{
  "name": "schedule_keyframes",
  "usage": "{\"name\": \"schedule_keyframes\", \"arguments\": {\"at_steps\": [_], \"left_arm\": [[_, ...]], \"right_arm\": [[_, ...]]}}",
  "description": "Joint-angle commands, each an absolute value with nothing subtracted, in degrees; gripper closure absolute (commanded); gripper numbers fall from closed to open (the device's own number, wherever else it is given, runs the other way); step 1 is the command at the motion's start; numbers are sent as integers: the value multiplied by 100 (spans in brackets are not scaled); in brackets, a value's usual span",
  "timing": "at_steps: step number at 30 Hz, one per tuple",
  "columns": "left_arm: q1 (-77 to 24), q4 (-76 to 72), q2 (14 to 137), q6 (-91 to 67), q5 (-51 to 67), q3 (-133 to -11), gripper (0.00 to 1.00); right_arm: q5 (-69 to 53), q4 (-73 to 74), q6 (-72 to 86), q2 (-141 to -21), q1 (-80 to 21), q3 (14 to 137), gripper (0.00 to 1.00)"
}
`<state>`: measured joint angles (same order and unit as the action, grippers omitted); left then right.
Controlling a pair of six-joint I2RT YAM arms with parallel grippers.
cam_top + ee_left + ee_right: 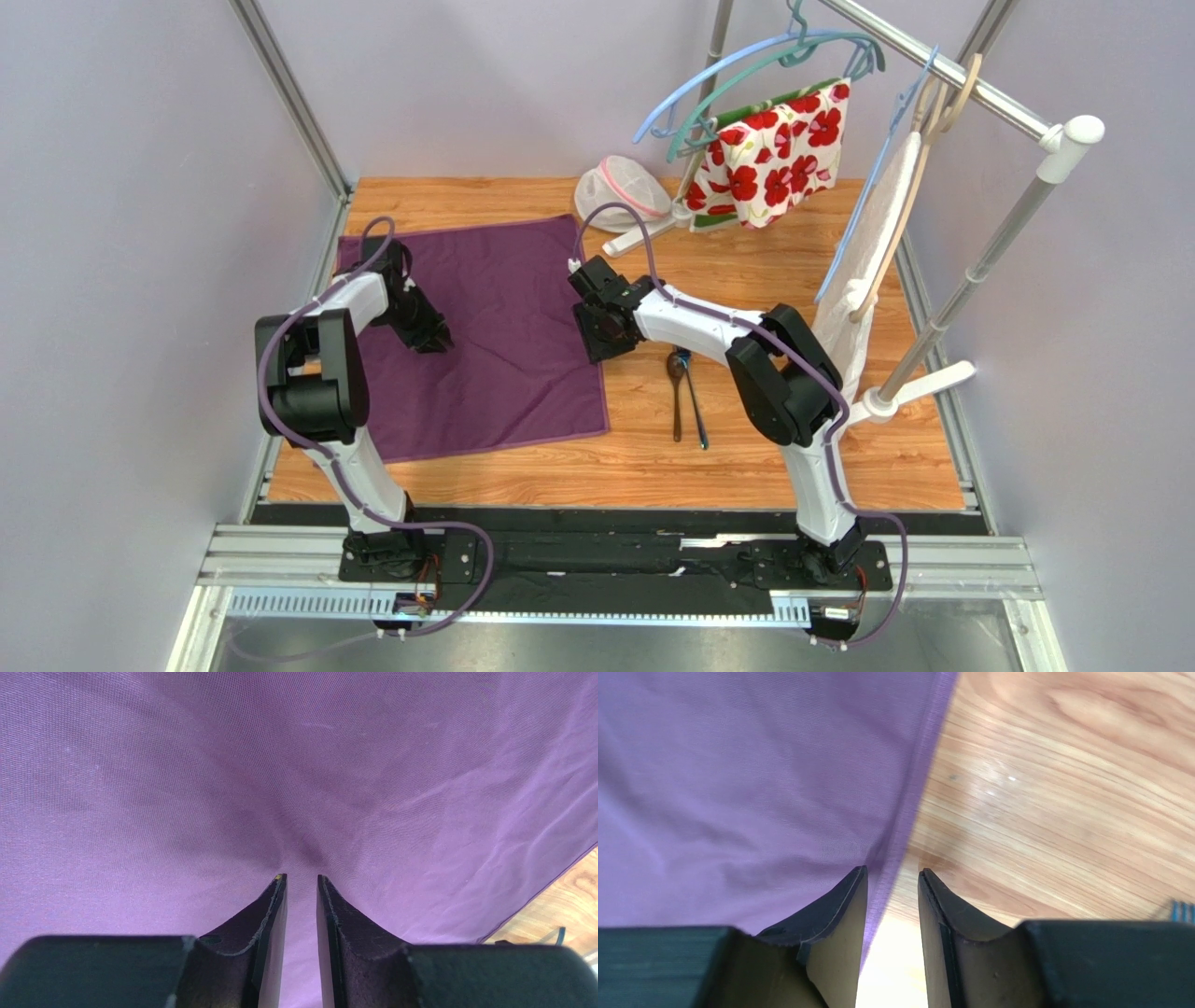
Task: Fold the napkin into a case and place the utensils inside
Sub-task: Flatten out the crumpled napkin at the center of the board.
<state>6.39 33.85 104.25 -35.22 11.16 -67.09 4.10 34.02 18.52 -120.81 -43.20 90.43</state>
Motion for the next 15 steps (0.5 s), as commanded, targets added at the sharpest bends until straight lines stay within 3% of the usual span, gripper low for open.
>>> {"name": "schedule_keyframes", "arguments": {"at_steps": [1, 15], "left_arm": [[624, 3243, 10239, -3656, 1239, -6706, 69], [562, 4596, 7984, -3348, -200, -6417, 60]], "right_arm": [[808, 3375, 1810, -11839, -4324, 8939, 63], [1582, 3648, 1758, -11445, -4324, 9044, 61]]}}
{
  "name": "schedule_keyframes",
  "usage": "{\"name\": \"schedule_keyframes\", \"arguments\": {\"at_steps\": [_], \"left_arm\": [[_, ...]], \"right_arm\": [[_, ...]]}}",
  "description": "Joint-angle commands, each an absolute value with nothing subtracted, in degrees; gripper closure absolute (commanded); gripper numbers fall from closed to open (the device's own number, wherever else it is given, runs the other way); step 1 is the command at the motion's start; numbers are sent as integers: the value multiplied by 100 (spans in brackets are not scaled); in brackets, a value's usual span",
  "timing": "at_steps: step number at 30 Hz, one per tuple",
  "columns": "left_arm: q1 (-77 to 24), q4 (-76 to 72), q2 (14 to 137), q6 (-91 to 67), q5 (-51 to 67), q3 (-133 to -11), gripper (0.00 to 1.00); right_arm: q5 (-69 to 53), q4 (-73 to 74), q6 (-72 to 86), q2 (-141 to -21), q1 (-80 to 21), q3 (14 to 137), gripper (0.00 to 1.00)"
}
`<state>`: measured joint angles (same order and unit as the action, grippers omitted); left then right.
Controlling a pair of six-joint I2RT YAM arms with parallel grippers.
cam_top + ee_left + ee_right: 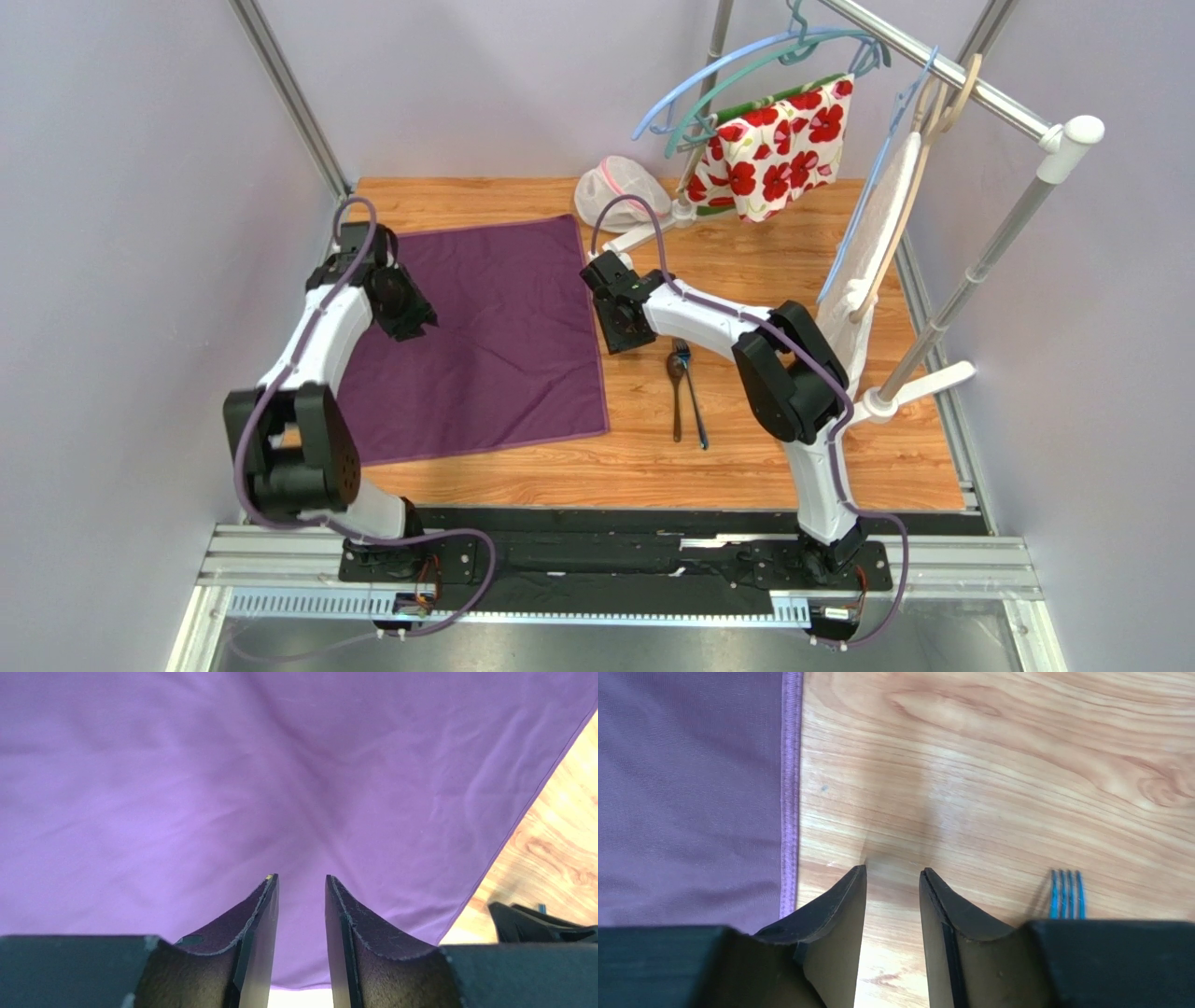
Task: Fold the napkin into a case and place the utensils inside
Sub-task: Flatten out the crumpled napkin at the center of the board.
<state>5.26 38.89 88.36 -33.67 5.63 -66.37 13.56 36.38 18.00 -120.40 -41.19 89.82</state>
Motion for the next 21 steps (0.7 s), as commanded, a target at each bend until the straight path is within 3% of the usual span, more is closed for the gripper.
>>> {"name": "schedule_keyframes", "arguments": {"at_steps": [1, 10, 15, 21], "left_arm": [[606, 4684, 7841, -3401, -280, -6286, 60], [2011, 5309, 6900, -3639, 86, -5784, 62], [2952, 4843, 6610, -3445, 1474, -5161, 56], [3120, 5027, 6565, -3419, 1302, -5202, 50]], "right_arm": [[1399, 3647, 1767, -11400, -4385, 9079, 61], [-419, 3182, 2162, -11504, -4992, 9220, 60], [-195, 3094, 2092, -11803, -4940, 9246, 62], [-17, 3006, 1995, -12032, -4623, 9080, 62]]}}
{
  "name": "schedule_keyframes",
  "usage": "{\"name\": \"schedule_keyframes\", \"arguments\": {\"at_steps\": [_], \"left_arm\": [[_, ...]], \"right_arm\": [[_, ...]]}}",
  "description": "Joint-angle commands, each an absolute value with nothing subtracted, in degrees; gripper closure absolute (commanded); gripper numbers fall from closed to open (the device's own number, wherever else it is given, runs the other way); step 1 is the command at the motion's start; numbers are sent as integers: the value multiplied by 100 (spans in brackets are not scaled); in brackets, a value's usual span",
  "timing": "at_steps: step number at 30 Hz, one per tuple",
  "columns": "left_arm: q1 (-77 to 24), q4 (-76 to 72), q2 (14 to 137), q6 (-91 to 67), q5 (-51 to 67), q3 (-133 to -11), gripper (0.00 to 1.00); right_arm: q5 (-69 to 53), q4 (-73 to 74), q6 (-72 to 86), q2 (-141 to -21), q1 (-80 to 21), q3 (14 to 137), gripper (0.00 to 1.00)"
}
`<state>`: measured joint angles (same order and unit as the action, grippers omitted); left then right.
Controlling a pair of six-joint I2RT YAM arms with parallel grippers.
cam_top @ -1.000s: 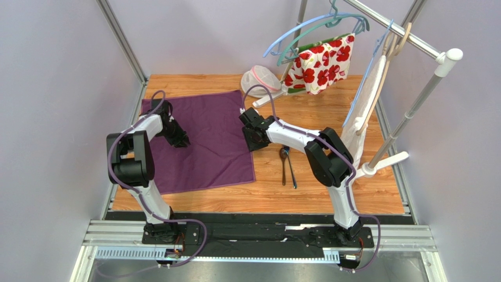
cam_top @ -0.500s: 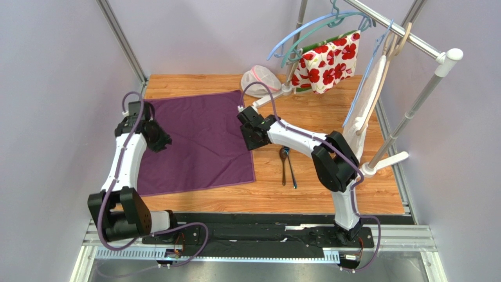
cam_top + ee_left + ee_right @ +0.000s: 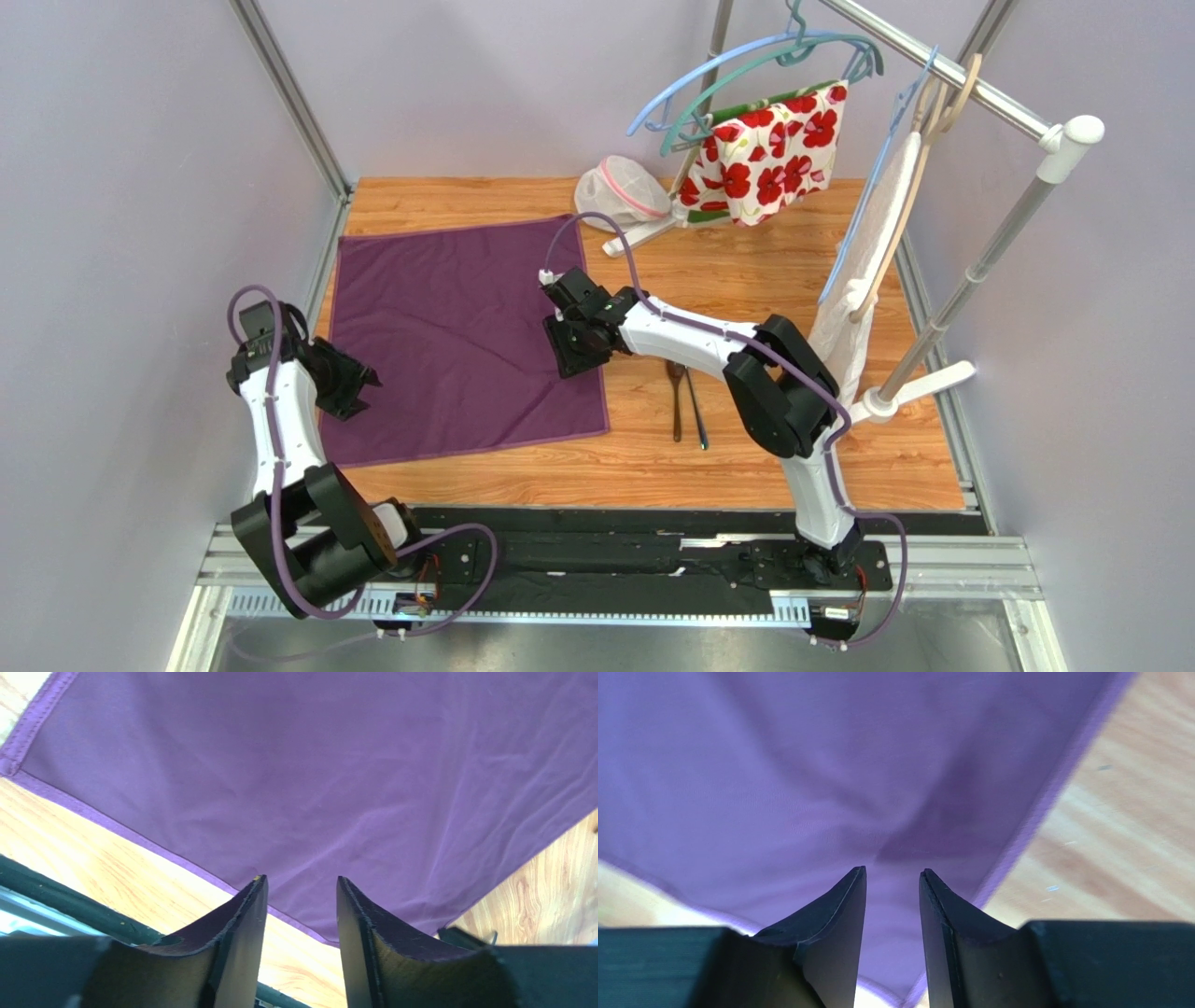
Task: Fold the napkin into a case and place the utensils inside
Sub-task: Flatten out the crumpled napkin at the center of the board.
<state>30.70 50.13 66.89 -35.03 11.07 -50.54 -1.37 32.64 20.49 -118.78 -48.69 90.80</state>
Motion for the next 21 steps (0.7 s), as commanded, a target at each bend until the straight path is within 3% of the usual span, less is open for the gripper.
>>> {"name": "schedule_keyframes", "arguments": {"at_steps": [1, 8, 14, 21], "left_arm": [[3120, 5080, 6583, -3419, 1249, -5229, 50], [3120, 5650, 6926, -3515, 827, -5326, 52], [3111, 5845, 6479, -4253, -174, -4966, 52], [3111, 5766, 6574, -4289, -88, -4913, 53]], "right_arm": [[-9, 2980, 1986, -12041, -4580, 9044, 62], [457, 3129, 1951, -12278, -4316, 9123, 63], [949, 3401, 1969, -12234, -4289, 9307, 63], [1258, 3665, 1881, -12006, -4394, 9545, 62]]}}
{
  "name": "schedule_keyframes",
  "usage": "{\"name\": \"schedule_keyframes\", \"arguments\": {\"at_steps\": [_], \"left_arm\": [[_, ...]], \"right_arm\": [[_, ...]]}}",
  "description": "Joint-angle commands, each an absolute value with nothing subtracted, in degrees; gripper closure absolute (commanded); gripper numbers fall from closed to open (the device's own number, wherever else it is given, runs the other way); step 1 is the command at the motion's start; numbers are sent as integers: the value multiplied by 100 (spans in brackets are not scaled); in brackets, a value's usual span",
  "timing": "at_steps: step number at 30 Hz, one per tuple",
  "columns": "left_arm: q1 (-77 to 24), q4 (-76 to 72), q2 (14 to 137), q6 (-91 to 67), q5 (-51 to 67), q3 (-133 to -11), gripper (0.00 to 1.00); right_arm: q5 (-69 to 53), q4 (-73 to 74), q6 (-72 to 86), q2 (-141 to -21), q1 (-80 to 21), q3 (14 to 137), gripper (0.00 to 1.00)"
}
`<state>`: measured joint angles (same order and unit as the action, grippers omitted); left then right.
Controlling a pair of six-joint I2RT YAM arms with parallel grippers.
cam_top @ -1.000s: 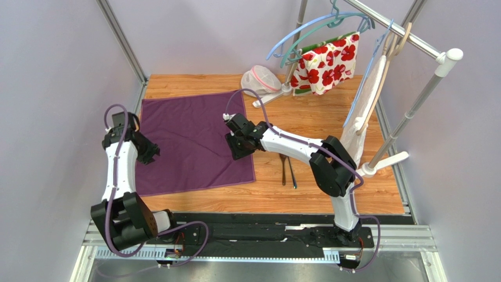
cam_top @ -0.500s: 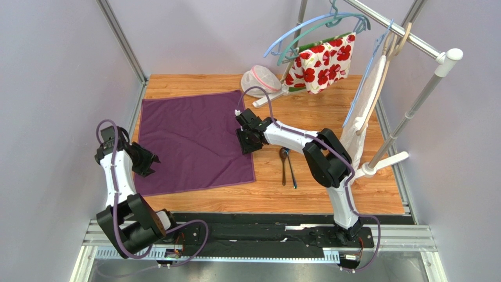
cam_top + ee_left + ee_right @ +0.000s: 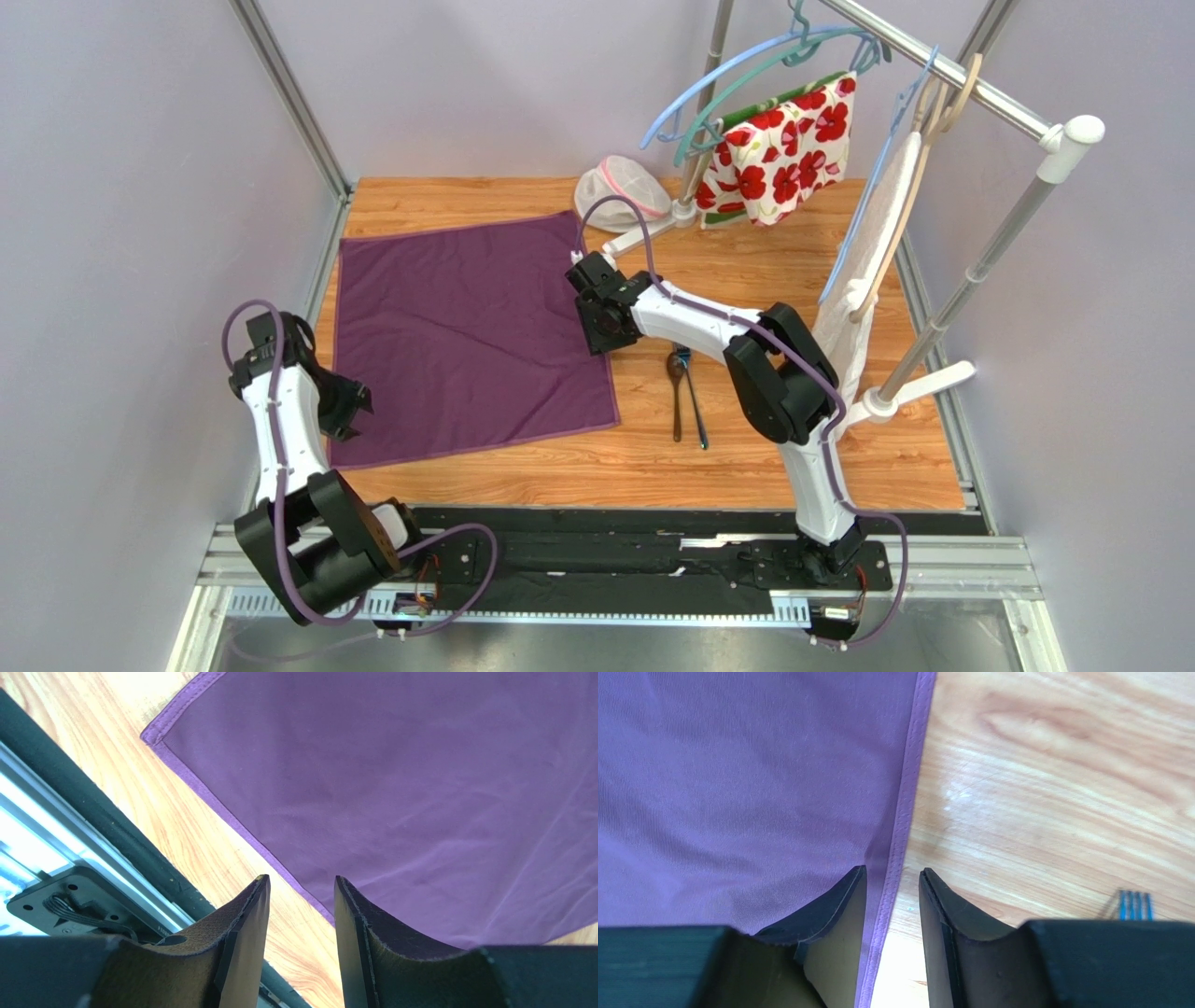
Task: Fold the napkin into a case and place the utensils inside
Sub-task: Flatten out the crumpled napkin at the center of the board.
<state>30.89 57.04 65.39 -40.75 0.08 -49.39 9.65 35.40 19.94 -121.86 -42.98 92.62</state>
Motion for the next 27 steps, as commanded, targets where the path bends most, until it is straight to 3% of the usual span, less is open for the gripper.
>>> {"name": "schedule_keyframes", "arguments": {"at_steps": [1, 9, 19, 27], "left_arm": [[3120, 5722, 6644, -4289, -36, -4878, 55], [3111, 5643, 6873, -4290, 149, -5009, 57], [3103, 5229, 7488, -3472, 844, -5326, 56], [2567, 5589, 7111, -4253, 229, -5055, 49]], "right_arm": [[1152, 3639, 1907, -11919, -4473, 9545, 62], [-817, 2962, 2522, -12032, -4746, 9711, 63], [-18, 3032, 2066, -12911, -4290, 10256, 63], [439, 3172, 1705, -13201, -3832, 10774, 63]]}}
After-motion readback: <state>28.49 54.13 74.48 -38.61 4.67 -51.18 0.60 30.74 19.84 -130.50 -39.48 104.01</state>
